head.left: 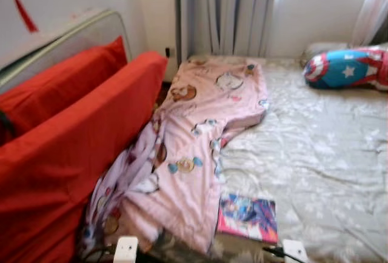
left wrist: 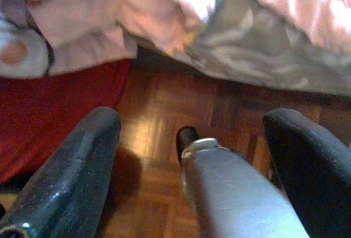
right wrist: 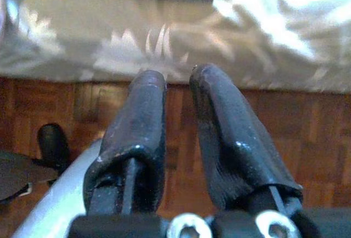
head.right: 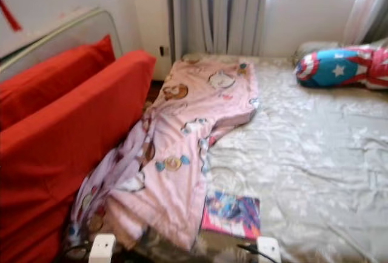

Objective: Clean up the room

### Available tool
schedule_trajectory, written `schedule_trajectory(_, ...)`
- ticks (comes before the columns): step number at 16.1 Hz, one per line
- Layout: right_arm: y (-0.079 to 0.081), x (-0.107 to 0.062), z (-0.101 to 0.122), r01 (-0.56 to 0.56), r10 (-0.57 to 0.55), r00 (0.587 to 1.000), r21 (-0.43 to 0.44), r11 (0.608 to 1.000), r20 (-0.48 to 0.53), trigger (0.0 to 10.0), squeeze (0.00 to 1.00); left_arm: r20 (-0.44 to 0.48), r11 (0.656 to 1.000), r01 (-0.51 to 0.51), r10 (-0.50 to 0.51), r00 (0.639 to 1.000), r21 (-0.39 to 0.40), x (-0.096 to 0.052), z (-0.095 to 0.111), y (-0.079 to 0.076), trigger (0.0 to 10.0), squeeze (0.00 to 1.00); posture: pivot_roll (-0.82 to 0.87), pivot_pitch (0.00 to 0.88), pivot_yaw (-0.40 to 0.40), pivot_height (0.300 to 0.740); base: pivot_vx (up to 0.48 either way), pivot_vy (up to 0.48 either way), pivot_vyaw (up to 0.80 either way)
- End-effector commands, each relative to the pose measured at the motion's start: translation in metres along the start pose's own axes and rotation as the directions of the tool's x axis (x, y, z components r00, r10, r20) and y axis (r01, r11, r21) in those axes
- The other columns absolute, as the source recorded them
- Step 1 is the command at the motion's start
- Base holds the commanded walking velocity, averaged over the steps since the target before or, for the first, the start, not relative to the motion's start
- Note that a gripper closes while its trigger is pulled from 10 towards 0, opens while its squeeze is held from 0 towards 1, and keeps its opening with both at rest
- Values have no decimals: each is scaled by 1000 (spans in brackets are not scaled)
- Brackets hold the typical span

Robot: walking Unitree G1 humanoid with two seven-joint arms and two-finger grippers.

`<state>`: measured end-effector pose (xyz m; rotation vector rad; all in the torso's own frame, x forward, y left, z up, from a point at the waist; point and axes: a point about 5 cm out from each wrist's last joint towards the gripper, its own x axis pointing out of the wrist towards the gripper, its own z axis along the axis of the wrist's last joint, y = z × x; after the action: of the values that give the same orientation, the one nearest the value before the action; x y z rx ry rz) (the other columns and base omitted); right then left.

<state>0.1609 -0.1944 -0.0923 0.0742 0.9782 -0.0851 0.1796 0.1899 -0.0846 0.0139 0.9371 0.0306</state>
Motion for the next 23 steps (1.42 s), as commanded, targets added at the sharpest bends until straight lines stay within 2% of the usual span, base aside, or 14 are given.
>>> schedule_trajectory(1,11,2,6,-27,27,999,1,1000,26,10000,0,9,999,-29,29,1000,20,-1,2,13,10000,0,-57,0,-13,740,0,0,0)
schedule_trajectory(2,10,2,10,-17,17,999,0,1000,45,10000,0,32,999,-32,32,999,6,-1,6,14,10000,0,-54,0,-12,740,0,0,0)
schedule_trajectory(4,6,4,39,1,-8,984,37,999,177,10000,0,147,1000,-24,26,989,-16,0,27,18,10000,0,-53,0,-9,740,0,0,0)
schedule_trajectory(5,5,3,61,-6,0,960,21,1000,280,10000,0,236,999,-4,13,972,-41,0,46,17,10000,0,-50,0,-10,740,0,0,0)
schedule_trajectory(8,2,-8,122,39,17,832,-88,995,554,10000,0,437,999,36,-15,899,-39,-3,95,14,10000,0,-59,0,-3,740,0,0,0)
schedule_trajectory(9,-3,-12,138,52,3,792,-72,996,611,10000,0,473,998,42,-19,881,-40,-5,105,13,10000,0,-58,0,-3,740,0,0,0)
schedule_trajectory(10,-10,-20,157,79,-22,731,-52,996,682,10000,0,517,998,46,-20,856,-39,-7,117,13,10000,0,-58,0,-3,740,0,0,0)
schedule_trajectory(12,-14,-30,182,115,-38,644,-47,992,764,10000,0,578,998,56,-33,815,-23,-10,135,9,10000,0,-63,0,0,740,0,0,0)
schedule_trajectory(13,-11,-36,196,126,-7,601,-86,988,799,10000,0,612,998,59,-34,790,-22,-12,148,6,10000,0,-66,0,-2,740,0,0,0)
schedule_trajectory(14,-11,-42,208,131,-13,551,-71,989,835,10000,0,647,998,67,-40,761,-17,-15,159,4,10000,0,-64,0,-4,740,0,0,0)
schedule_trajectory(15,-11,-46,213,112,-25,523,-40,993,852,10000,0,672,997,75,-52,739,-4,-18,165,2,10000,0,-64,0,-2,740,0,0,0)
schedule_trajectory(17,-4,-50,224,13,-26,499,23,1000,866,10000,0,729,996,93,-65,681,2,-26,177,0,10000,0,-68,0,0,740,0,0,0)
schedule_trajectory(19,8,-55,228,6,19,462,-24,1000,887,10000,0,769,996,90,-50,638,-10,-32,184,2,10000,0,-66,0,-8,740,0,0,0)
schedule_trajectory(23,12,-61,223,-32,13,429,1,999,903,10000,0,810,994,106,-67,583,7,-41,190,-1,10000,0,-80,0,-2,740,0,0,0)
